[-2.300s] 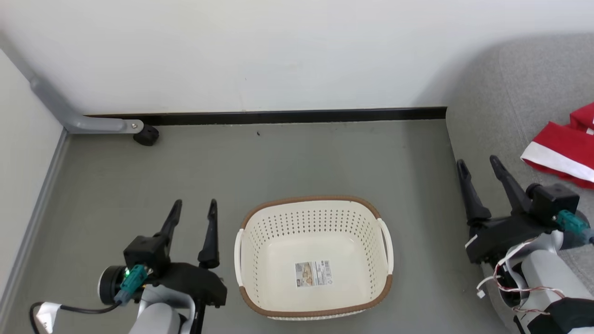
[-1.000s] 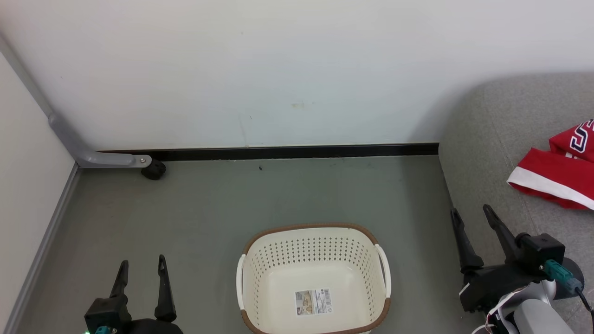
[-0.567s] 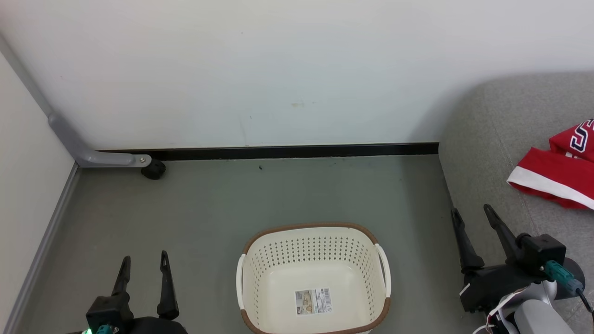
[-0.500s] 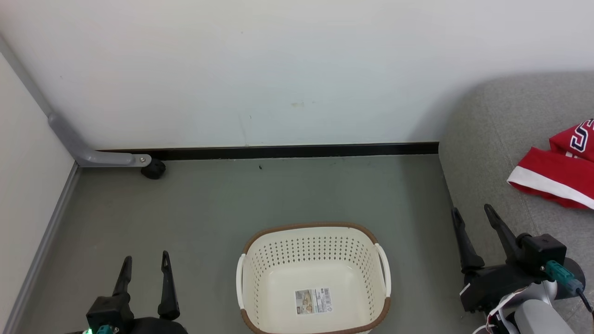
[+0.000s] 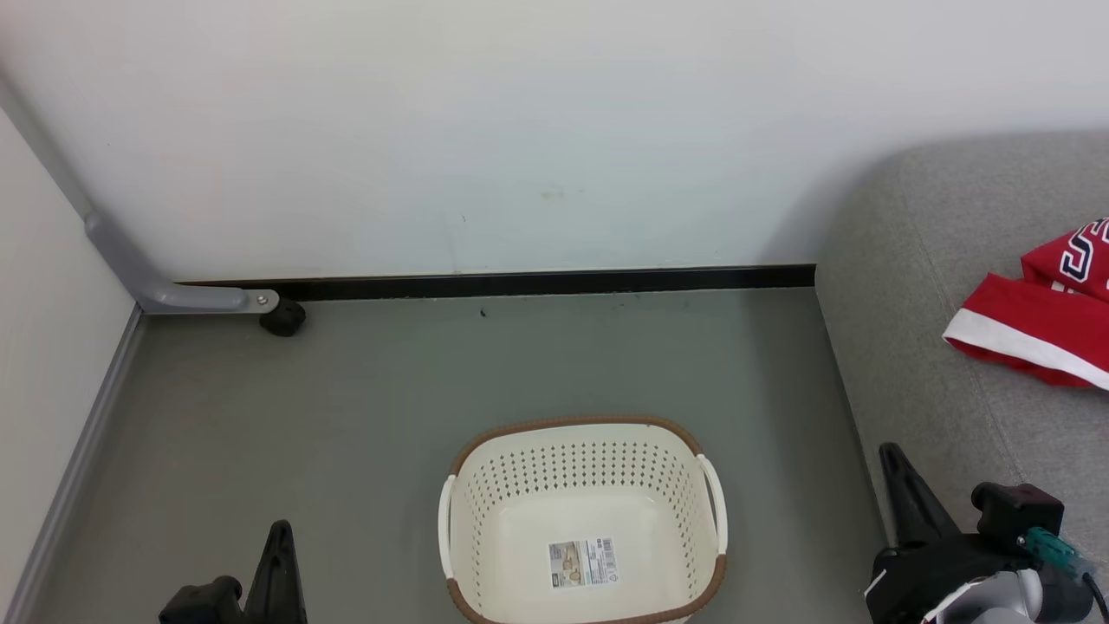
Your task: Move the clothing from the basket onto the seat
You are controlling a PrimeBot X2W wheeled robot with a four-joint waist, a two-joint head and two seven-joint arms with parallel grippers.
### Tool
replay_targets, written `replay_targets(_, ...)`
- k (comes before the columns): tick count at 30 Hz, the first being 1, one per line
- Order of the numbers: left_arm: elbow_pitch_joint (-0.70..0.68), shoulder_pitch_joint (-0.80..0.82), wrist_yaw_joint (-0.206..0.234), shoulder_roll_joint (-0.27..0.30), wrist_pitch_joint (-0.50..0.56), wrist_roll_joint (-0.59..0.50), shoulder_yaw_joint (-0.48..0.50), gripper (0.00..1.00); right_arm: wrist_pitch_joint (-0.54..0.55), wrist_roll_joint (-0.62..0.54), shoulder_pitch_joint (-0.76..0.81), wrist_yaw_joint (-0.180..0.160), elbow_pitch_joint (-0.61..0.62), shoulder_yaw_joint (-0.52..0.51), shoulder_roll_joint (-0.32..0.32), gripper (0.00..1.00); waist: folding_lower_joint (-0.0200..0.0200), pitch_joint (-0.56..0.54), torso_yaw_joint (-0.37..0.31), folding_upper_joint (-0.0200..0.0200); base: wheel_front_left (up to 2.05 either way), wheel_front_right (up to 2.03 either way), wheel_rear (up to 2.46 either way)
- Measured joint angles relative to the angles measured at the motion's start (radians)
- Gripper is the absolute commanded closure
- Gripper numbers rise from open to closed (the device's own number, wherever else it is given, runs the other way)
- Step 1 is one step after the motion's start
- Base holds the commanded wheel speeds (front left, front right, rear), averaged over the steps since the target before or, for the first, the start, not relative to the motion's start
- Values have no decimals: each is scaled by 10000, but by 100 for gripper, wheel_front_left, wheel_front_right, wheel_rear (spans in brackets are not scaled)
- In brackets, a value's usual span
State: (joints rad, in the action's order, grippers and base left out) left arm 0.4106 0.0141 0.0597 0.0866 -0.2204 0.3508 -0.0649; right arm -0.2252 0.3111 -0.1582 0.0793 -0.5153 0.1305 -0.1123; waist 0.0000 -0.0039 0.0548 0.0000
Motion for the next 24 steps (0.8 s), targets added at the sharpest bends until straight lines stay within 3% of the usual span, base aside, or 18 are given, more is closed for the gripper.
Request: replay_targets(24,-100,72,-516,-111,928,3346,395,100,941,3440,12,88,412,-702,173,100,1,0,-144,0,0,0,0)
